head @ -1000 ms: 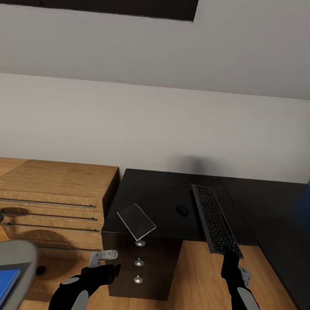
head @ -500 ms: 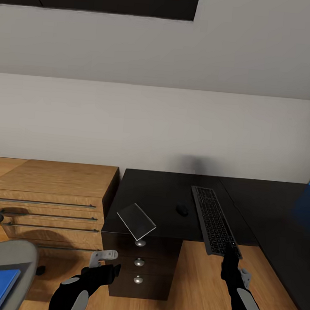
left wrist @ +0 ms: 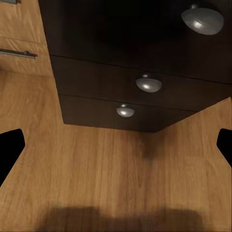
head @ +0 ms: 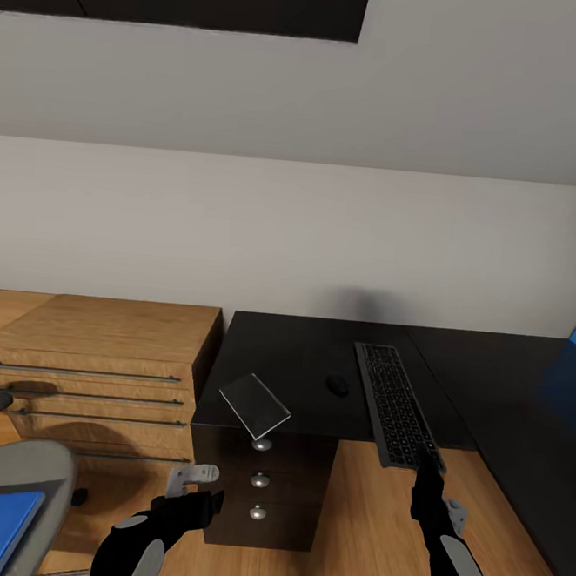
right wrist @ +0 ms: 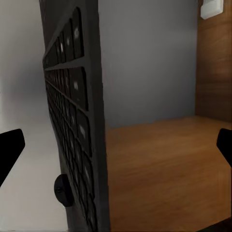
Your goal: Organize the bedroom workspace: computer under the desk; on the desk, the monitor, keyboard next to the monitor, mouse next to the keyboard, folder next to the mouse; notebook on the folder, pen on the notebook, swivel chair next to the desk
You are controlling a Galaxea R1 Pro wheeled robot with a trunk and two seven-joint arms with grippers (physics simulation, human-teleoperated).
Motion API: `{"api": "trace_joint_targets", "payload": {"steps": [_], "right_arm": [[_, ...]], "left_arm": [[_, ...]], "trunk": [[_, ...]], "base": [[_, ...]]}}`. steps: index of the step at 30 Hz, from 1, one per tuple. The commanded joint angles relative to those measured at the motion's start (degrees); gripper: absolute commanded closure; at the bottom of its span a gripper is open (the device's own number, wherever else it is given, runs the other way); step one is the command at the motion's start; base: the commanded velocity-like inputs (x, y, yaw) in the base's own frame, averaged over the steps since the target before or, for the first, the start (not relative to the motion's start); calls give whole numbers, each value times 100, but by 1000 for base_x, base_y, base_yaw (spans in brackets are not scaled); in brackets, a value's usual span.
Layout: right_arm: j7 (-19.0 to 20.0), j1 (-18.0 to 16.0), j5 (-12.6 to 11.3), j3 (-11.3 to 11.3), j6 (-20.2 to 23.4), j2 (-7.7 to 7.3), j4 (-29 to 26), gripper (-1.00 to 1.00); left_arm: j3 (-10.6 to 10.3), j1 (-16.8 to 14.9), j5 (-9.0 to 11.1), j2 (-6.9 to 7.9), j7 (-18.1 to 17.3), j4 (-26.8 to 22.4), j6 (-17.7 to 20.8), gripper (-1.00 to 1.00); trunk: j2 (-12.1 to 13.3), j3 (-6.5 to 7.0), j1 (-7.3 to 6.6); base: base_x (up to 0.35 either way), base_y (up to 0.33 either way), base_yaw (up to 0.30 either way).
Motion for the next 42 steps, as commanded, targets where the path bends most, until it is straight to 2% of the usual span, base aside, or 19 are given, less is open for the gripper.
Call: {"api": "trace_joint_targets", "payload": {"steps": [1, 18, 25, 28, 29, 34, 35, 42], "right_arm": [[26, -3, -60, -1, 7, 0, 4, -100], [38, -3, -60, 8, 14, 0, -5, -100], [59, -3, -37, 14, 7, 7, -28, -100], [68, -3, 62, 15, 6, 12, -52, -100], [70, -3, 124, 16, 6, 15, -66, -100], [57, 1, 767, 27, 5, 40, -271, -100], [37, 7, 1082, 30, 10, 58, -429, -100], [-205, 32, 2023, 34, 22, 234, -1015, -100]], "left_arm": [[-4, -4, 61, 3, 53, -6, 17, -100], [-4, -4, 60, 8, 53, -6, 17, -100], [-4, -4, 61, 7, 53, -6, 17, -100], [-4, -4, 57, 7, 53, -6, 17, -100], [-4, -4, 56, 7, 53, -6, 17, -100], [-4, -4, 54, 8, 55, -6, 8, -100], [-3, -4, 53, 8, 57, -1, 0, -100], [-2, -4, 51, 8, 77, 53, -17, -100]], "trunk": [[-3, -6, -3], [-3, -6, -3], [-3, -6, -3], [-3, -6, -3], [-3, -6, -3], [-3, -6, -3], [-3, -6, -3], [-3, -6, -3]], "base": [[-305, 0, 0], [-323, 0, 0], [-100, 0, 0], [-22, 0, 0], [-14, 0, 0], [-6, 0, 0], [-2, 0, 0], [-1, 0, 0]]}}
